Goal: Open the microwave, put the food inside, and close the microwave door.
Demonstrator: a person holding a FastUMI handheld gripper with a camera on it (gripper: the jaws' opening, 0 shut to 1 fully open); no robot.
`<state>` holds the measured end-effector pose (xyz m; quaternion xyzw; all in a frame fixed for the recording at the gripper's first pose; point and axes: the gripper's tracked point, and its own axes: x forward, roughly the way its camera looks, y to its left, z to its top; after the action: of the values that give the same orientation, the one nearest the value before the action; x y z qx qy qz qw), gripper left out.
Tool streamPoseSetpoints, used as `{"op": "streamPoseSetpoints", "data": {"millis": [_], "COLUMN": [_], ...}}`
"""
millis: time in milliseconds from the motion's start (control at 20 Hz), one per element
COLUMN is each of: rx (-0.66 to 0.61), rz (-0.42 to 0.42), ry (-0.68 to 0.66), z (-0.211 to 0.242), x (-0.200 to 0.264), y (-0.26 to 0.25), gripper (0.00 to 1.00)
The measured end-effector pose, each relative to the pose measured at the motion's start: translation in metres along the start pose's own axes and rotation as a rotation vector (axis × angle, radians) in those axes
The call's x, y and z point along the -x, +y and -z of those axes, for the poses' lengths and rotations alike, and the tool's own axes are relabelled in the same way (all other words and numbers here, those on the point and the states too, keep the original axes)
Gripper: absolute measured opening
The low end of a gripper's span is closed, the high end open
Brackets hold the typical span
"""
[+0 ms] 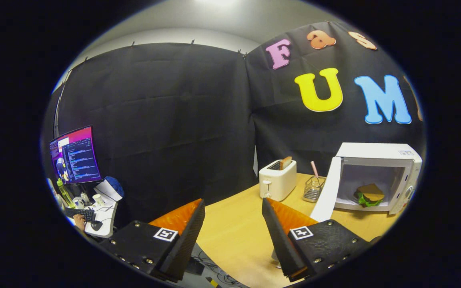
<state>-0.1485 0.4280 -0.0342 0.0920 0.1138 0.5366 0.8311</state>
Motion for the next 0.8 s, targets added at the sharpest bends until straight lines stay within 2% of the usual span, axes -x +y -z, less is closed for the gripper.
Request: {"op": "streamPoseSetpoints", "data": {"millis": [50,100,150,250,300,350,400,450,600,800], "rx": [0.004,0.006,0.006,0.014,0.012,0.01,-0.009,-0.026,-0.023,-0.047], "rz": [-0.004,-0.005,-0.006,0.04,0.068,0.107,0.097,0.09,0.156,0.171], "ry": [0.017,0.038,0.065,0.101,0.118,0.124,0.144,0.165,0.178,0.169], "z": [0.009,0.019,0.03,0.045,0.051,0.055,0.059,0.066,0.068,0.065], "x": [-0.003,-0.006,-0.008,-0.01,-0.012,-0.012,-0.014,-0.016,-0.008,-0.001], "y": [0.0,0.0,0.0,-0.012,-0.019,-0.031,-0.031,-0.031,-0.052,-0.057], "gripper": [0.87,0.77,0.71,0.44,0.24,0.16,0.04,0.04,0.04,0.01]}}
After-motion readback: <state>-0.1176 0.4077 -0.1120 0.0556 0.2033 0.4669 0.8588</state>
